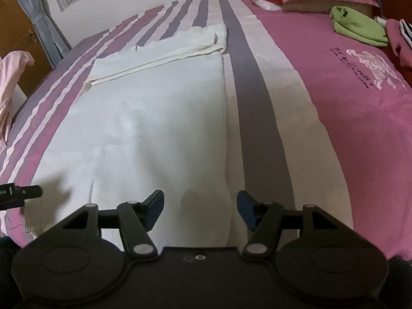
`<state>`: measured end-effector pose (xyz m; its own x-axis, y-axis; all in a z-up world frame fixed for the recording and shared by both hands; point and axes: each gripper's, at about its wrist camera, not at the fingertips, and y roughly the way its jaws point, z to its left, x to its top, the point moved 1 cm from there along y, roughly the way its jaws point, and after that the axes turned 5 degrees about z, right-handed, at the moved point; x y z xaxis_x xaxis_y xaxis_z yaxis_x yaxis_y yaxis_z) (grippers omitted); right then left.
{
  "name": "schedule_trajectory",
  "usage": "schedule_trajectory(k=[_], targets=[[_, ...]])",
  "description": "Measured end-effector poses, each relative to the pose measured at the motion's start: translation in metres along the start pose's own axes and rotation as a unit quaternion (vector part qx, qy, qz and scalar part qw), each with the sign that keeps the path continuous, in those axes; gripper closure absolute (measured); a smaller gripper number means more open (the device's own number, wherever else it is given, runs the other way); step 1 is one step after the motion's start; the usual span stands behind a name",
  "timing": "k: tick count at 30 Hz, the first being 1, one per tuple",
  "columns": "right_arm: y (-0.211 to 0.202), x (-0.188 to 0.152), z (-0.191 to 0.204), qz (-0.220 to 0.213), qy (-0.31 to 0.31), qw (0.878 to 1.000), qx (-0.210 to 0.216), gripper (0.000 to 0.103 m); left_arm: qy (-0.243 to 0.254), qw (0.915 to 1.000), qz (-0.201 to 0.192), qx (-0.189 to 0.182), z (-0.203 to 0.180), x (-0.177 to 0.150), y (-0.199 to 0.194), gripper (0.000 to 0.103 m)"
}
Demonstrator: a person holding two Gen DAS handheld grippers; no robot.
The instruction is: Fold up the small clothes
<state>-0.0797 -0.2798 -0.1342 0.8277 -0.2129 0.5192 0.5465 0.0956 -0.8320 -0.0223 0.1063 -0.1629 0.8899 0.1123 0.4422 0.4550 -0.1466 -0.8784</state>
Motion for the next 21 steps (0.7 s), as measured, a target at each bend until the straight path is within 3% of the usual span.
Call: schedule_trajectory(k=[6, 12, 13, 14, 18, 21], targets=[[0.008, -0.006, -0.009, 0.022, 0.020, 1.000, 0.000, 0.041, -0.034, 0.9984, 0.025, -0.037, 0.012, -0.007, 0.011, 0.007], [0.011, -0.015, -0.019, 0.032, 0.030, 0.999, -0.009, 0.041, -0.065, 0.9950, 0.019, -0.073, 0.020, -0.012, 0.014, 0.009], [0.011, -0.016, -0.020, 0.033, 0.032, 0.999, -0.009, 0.041, -0.068, 0.9945, 0.018, -0.077, 0.021, -0.012, 0.014, 0.029], [0.010, -0.016, -0.022, 0.032, 0.034, 0.999, -0.009, 0.041, -0.068, 0.9944, 0.023, -0.078, 0.022, -0.013, 0.016, 0.039], [0.011, -0.018, -0.025, 0.033, 0.039, 0.999, -0.009, 0.041, -0.075, 0.9934, 0.021, -0.084, 0.028, -0.015, 0.017, 0.046], [0.011, -0.018, -0.024, 0.034, 0.036, 0.999, -0.011, 0.041, -0.080, 0.9927, 0.022, -0.088, 0.032, -0.014, 0.018, 0.067]])
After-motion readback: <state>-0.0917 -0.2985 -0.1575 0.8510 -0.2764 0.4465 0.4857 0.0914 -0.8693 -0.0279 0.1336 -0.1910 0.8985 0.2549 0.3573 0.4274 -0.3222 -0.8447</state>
